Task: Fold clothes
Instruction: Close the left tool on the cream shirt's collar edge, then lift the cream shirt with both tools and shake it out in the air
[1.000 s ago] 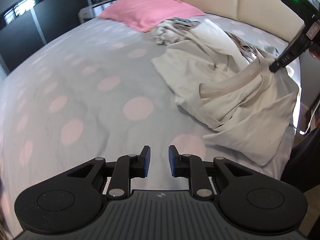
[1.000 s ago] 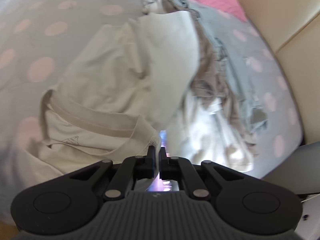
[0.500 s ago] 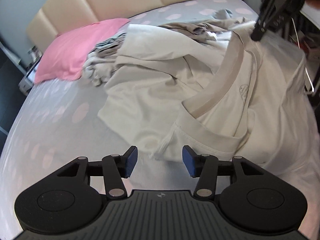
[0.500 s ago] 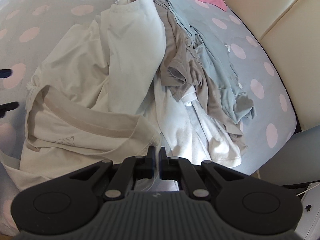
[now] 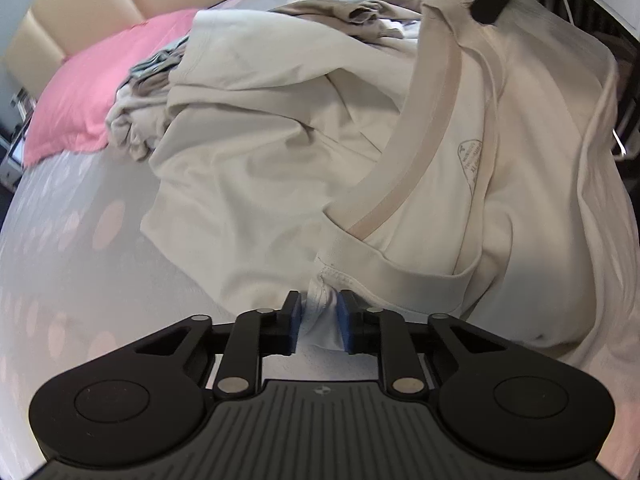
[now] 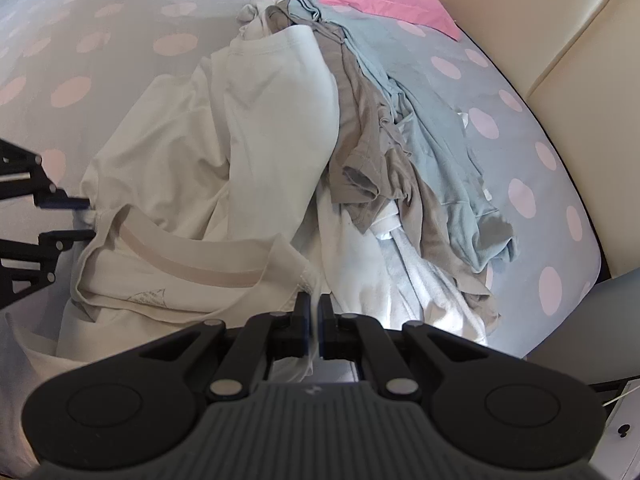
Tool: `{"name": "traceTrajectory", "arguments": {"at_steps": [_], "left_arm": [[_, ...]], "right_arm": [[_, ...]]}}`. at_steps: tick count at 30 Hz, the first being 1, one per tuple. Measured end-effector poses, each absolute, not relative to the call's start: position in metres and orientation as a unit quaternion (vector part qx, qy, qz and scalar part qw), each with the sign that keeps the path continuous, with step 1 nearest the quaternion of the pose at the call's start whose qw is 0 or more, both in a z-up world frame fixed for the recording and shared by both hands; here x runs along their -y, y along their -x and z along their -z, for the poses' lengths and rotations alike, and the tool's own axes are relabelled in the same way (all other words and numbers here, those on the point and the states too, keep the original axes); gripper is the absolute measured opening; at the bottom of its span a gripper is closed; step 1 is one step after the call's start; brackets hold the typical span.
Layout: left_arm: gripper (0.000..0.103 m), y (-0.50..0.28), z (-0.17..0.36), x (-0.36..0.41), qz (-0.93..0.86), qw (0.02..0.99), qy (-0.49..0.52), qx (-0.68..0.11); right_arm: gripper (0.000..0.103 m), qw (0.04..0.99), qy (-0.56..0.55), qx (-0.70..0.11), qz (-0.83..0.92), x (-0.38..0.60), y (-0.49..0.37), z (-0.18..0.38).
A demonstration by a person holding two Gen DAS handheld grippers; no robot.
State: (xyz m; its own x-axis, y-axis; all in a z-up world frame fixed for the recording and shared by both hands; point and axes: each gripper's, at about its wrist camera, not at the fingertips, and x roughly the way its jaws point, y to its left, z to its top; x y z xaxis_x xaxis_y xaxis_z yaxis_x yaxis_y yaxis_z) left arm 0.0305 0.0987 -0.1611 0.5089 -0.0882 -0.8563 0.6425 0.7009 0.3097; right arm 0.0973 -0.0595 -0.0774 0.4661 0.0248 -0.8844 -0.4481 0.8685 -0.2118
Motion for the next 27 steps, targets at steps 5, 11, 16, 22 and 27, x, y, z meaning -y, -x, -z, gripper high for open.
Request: {"name": "traceTrajectory", "arguments": {"at_steps": [5,11,16,22,27], "left_arm": [[0.004,-0.023,0.146,-0.102,0.182,0.831,-0.283,-0.443],[0.003,-0.01,0.097,-0.125,0.101,0.86,-0.243,-0.438],[0.003,0.013,0.036,-0.146,0.04,0.883,-0.223,-0.411],[0.003,0.054,-0.06,-0.18,-0.039,0.919,-0.201,-0.336],[0.002,0.102,-0.151,-0.2,-0.085,0.946,-0.174,-0.26]], "right_arm": [[0.004,0.843,0.219,-0.469,-0.148,0.058,-0.087,0.069],[0.004,0.866,0.235,-0.409,-0.167,0.041,-0.064,0.047],[0.004,0.882,0.248,-0.355,-0.184,0.025,-0.044,0.027],[0.003,0.914,0.256,-0.242,-0.203,0.002,-0.003,-0.06],[0.003,0.935,0.247,-0.142,-0.213,-0.009,0.034,-0.148]]}}
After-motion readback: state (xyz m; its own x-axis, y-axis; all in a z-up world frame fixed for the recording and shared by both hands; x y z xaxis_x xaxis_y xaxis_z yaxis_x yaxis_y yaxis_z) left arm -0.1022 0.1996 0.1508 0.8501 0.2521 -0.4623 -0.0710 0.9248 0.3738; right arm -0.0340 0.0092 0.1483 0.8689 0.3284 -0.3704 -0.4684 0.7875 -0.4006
